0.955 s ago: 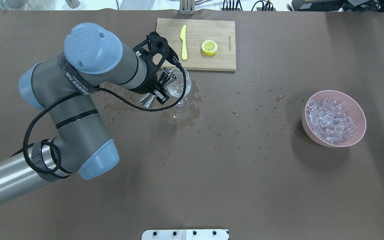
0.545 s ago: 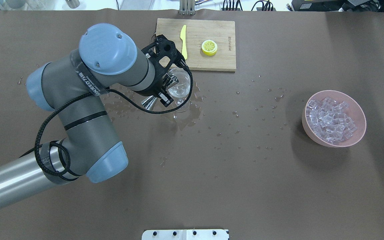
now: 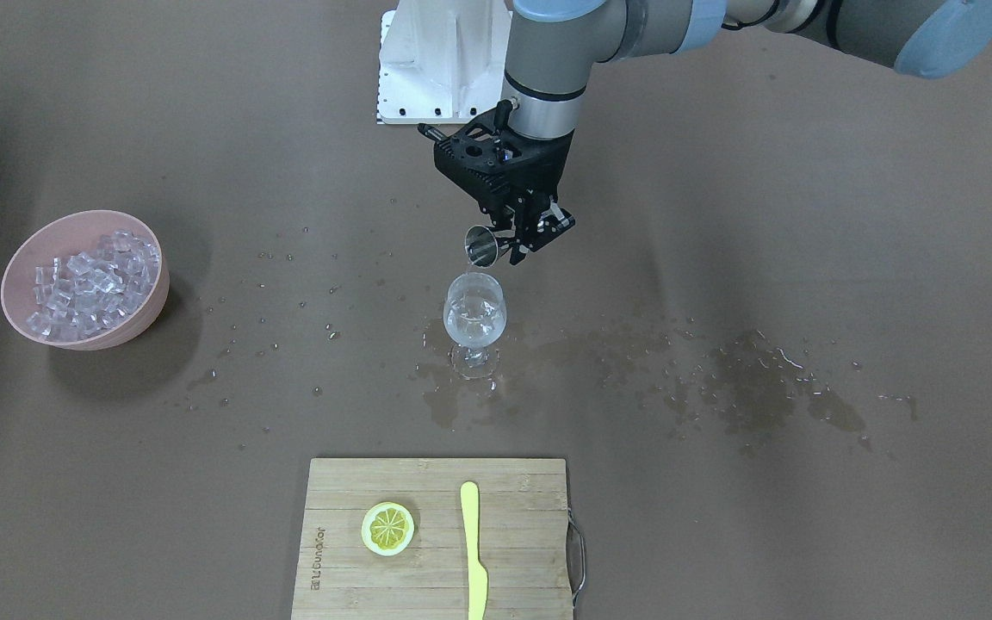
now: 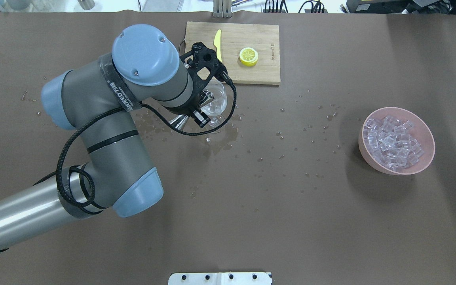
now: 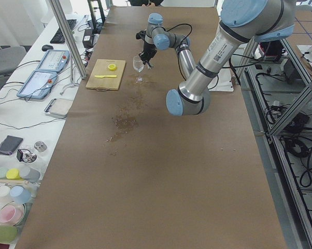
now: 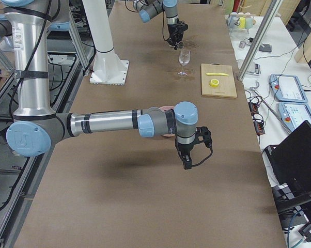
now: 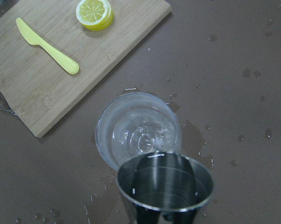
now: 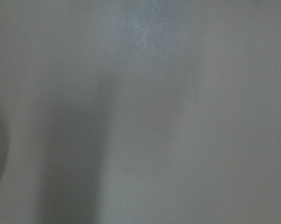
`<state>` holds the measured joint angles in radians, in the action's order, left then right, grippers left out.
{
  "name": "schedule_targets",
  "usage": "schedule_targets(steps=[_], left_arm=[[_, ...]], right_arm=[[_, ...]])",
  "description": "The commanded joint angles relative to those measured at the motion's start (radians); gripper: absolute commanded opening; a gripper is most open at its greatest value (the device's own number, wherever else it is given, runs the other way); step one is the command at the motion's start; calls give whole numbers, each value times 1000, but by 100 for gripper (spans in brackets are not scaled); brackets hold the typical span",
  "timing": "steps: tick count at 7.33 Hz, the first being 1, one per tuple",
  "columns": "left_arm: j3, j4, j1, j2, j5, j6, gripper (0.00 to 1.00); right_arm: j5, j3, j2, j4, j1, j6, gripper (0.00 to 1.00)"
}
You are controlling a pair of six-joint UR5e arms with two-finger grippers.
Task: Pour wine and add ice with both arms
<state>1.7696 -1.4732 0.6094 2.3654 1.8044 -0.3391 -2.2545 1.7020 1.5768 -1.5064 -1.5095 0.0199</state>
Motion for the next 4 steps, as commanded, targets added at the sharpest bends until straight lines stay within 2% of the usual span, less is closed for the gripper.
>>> schedule_targets(steps=[1,4], left_arm=[[-15,14,1,8,1,0,0],[-25,155,0,81,0,57,0]], right_arm=[[0,-1,0,0,0,0,100],[0,-1,0,0,0,0,100]])
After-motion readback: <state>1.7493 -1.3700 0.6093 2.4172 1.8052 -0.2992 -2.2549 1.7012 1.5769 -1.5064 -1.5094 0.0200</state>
